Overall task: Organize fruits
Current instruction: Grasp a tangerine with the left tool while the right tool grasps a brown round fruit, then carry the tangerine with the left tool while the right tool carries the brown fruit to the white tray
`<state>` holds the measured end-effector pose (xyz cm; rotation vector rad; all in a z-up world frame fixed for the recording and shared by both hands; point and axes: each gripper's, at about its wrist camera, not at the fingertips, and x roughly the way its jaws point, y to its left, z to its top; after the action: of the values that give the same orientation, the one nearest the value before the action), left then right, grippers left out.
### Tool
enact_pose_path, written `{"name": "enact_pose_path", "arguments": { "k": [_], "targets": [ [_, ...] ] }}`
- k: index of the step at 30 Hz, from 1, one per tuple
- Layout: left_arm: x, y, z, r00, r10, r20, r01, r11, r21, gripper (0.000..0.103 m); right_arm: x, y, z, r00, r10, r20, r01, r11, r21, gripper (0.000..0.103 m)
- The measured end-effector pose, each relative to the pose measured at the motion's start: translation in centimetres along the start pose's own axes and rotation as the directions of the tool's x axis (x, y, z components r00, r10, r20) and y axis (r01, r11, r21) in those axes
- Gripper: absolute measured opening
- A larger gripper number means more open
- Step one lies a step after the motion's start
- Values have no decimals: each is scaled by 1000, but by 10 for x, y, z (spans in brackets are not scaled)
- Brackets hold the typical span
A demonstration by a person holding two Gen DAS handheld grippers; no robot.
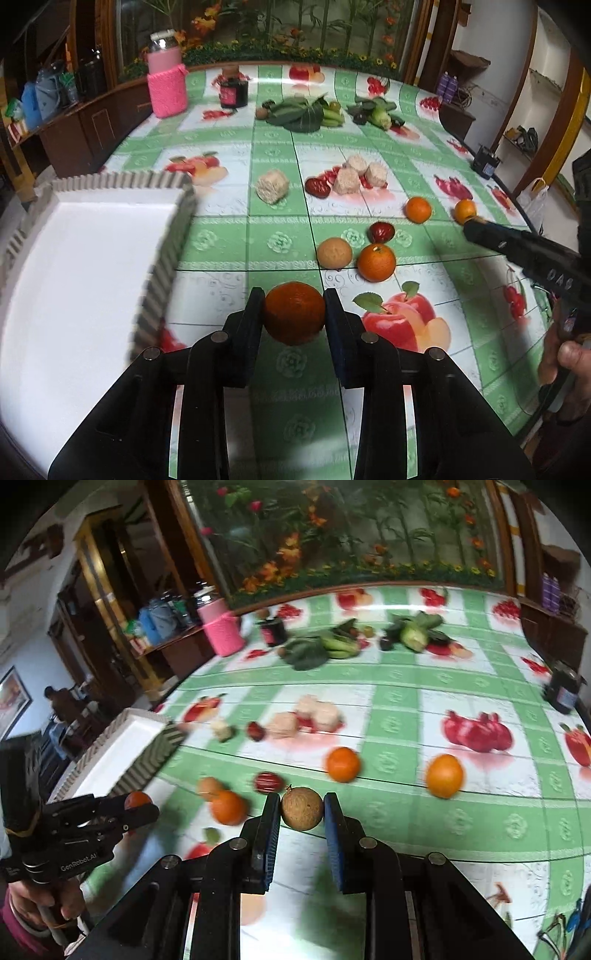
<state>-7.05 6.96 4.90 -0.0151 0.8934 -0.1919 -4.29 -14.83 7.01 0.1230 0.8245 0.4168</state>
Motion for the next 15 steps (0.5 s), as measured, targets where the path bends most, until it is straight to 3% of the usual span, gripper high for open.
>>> {"name": "enact_pose_path", "arguments": {
  "k": [8, 15],
  "targets": [
    [-59, 34, 7, 998, 42, 49, -40, 998, -53, 31, 14, 57, 12, 994, 109, -18, -110, 991, -77, 23],
    [-81, 83, 16, 987, 152, 48, -148, 985, -83, 31, 40, 120, 31, 980, 191, -53, -197, 964, -179, 23]
  ]
}}
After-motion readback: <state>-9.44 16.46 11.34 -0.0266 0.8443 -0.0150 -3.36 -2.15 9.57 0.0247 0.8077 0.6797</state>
